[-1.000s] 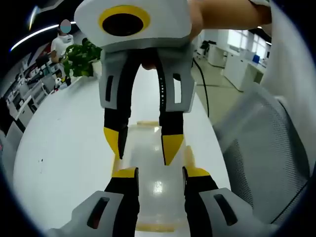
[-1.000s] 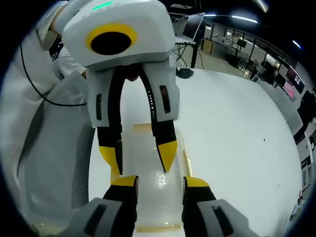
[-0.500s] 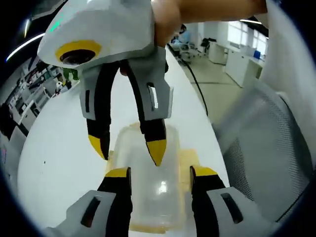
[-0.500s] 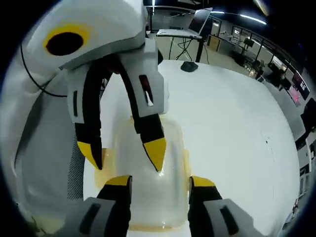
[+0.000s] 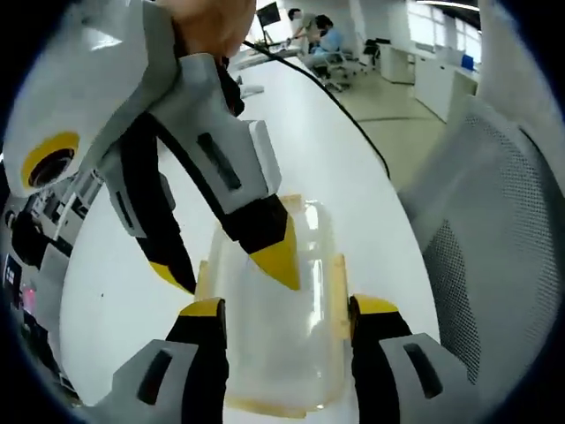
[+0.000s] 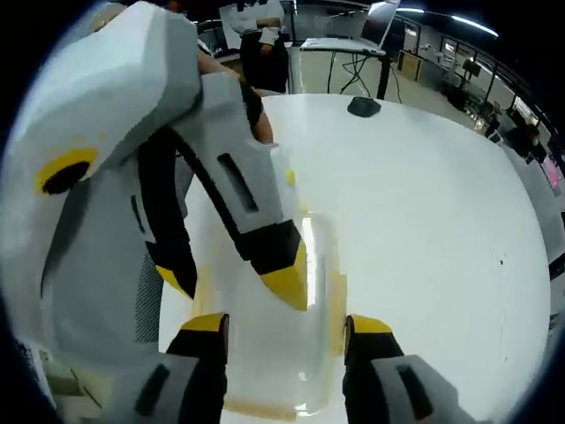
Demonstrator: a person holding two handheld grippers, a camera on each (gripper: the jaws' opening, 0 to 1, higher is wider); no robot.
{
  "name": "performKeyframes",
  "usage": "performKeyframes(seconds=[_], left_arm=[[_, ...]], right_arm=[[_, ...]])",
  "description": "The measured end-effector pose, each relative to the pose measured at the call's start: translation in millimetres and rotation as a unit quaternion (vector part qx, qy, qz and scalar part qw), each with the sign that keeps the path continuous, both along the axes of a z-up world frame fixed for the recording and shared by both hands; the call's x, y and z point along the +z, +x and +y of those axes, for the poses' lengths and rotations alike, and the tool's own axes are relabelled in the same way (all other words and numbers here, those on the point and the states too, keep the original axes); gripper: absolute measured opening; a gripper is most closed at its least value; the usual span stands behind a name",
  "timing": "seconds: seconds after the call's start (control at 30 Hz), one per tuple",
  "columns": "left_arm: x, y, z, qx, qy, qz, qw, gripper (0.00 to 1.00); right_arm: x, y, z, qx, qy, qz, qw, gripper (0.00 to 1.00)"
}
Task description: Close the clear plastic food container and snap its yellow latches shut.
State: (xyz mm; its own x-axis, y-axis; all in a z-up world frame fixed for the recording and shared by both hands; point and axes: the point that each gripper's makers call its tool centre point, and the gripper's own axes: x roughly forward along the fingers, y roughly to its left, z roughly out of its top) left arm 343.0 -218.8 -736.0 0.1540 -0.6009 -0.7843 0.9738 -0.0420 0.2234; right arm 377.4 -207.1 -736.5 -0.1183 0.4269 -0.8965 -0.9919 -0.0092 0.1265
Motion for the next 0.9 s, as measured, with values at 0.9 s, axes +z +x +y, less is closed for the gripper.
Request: performKeyframes(seconds=[0.9], left_arm=[[0.9,-2.3,-1.8,0.009,0.024,0.011,0.9996,0.49]], right_arm=[[-3.7,-5.5,2.3,0.009,-0.021,0.026,0.9994,0.50]])
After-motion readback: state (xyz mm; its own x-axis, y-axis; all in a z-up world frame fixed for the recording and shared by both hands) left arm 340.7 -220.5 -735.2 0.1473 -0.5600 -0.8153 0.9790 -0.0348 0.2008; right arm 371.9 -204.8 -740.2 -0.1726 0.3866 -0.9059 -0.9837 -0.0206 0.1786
